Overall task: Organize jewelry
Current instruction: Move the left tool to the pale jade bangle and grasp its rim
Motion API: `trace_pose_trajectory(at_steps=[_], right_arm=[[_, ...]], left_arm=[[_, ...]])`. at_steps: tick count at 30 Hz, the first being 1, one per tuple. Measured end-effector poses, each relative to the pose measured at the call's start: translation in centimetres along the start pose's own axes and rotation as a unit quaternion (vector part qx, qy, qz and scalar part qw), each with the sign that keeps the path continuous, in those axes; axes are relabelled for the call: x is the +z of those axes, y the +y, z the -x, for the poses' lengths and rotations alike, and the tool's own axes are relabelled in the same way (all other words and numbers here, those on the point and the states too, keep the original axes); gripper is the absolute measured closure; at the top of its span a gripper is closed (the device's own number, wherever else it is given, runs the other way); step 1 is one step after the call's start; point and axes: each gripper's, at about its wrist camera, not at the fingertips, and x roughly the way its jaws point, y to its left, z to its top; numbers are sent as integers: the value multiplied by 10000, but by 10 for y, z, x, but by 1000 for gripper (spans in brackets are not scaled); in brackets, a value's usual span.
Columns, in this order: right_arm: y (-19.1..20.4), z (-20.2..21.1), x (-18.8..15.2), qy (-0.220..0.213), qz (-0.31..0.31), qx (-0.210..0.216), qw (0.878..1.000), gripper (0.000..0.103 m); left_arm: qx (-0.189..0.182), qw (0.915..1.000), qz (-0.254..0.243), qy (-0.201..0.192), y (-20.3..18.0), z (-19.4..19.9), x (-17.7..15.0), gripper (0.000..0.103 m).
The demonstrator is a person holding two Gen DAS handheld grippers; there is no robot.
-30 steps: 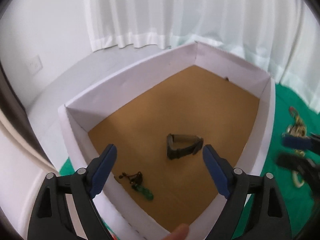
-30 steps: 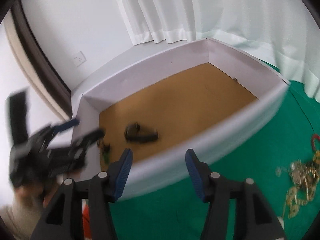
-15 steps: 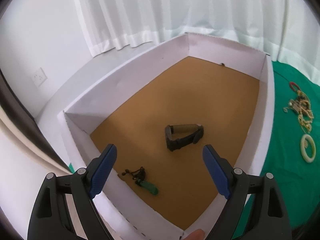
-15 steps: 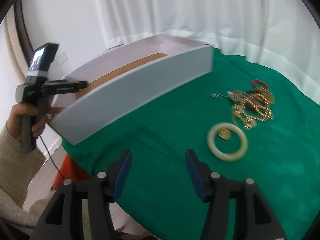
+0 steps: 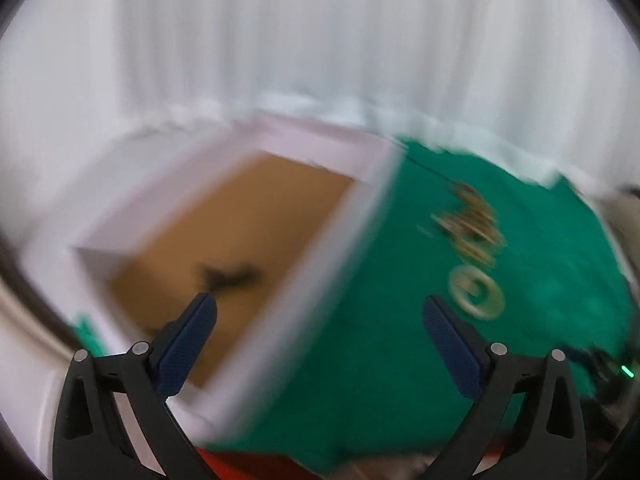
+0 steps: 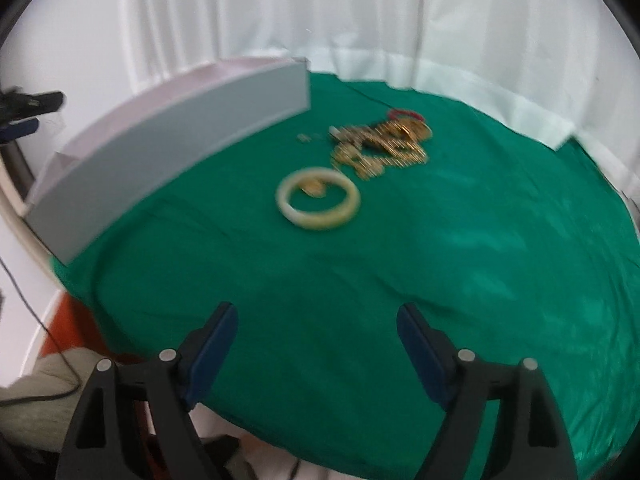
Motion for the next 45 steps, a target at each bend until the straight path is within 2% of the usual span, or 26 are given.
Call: trace_pose_trajectory(at_steps=[1,5,10,12,15,22,27,34,38,40,43,45], right_arm=[[-4,-3,-4,47,-22,-100,9999,19],[-23,-9,-14,187,-287,-392,9986,19],[-46,-25,-22,368,-594,-886,9936,19],[-51,-28,-26,399,-677,-925,9926,19],[-55,-28,-31,287,-790,-865,9927,15],[-58,-31,-34,183,-845,-781,9932,2],[-55,-29,-38,90,-834,-834,9930,2],[-55,-31,-37,128,-875,-886,9921,2],[-56,-32,-35,182,-873,-873,9922,2],[-57,-33,-34,211,-867,-864,9923,2],[-58,-33,-34,214,-861,-859,9923,2],[-58,-33,-34,207,-863,-858,9924,2]], left_arm=[[-283,9994,-149,152,-15,-7,-6,1],[-661,9945,-599,553,-61,-42,-28,1],[-638,9905,-966,743,-89,-100,-46,1],[-535,9882,-1122,894,-93,-122,-55,1],[-466,9857,-1099,1193,-95,-142,-71,1],[-481,9882,-1039,1022,-98,-138,-76,0],[-338,9908,-978,869,-101,-134,-81,0],[-411,9904,-1021,832,-93,-128,-87,1],[-448,9872,-1135,1028,-95,-130,-83,1],[-685,9832,-1269,1115,-101,-127,-77,1],[-1303,9756,-1472,979,-117,-117,-61,1],[-1565,9692,-1629,976,-129,-118,-48,1]])
